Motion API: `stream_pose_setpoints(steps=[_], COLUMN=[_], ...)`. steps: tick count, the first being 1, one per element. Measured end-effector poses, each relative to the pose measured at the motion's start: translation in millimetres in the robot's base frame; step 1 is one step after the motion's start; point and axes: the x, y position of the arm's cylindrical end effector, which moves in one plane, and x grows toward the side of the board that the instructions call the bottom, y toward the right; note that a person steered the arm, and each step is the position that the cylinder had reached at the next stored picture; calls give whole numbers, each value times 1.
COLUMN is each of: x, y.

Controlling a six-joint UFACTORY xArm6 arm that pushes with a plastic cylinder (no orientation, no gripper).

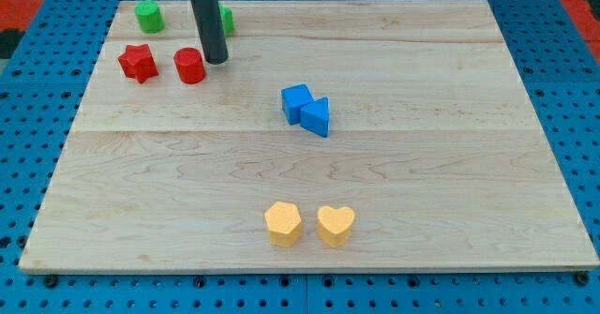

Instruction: Move blue blocks diagonally to each other

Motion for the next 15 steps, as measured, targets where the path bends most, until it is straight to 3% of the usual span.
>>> stream_pose_setpoints(steps=[1,2,3,5,6,7,10,12,13,14,15], x=[16,19,74,126,109,76,100,126,117,79,75], y=[110,183,224,117,39,37,42,-8,-40,16,29])
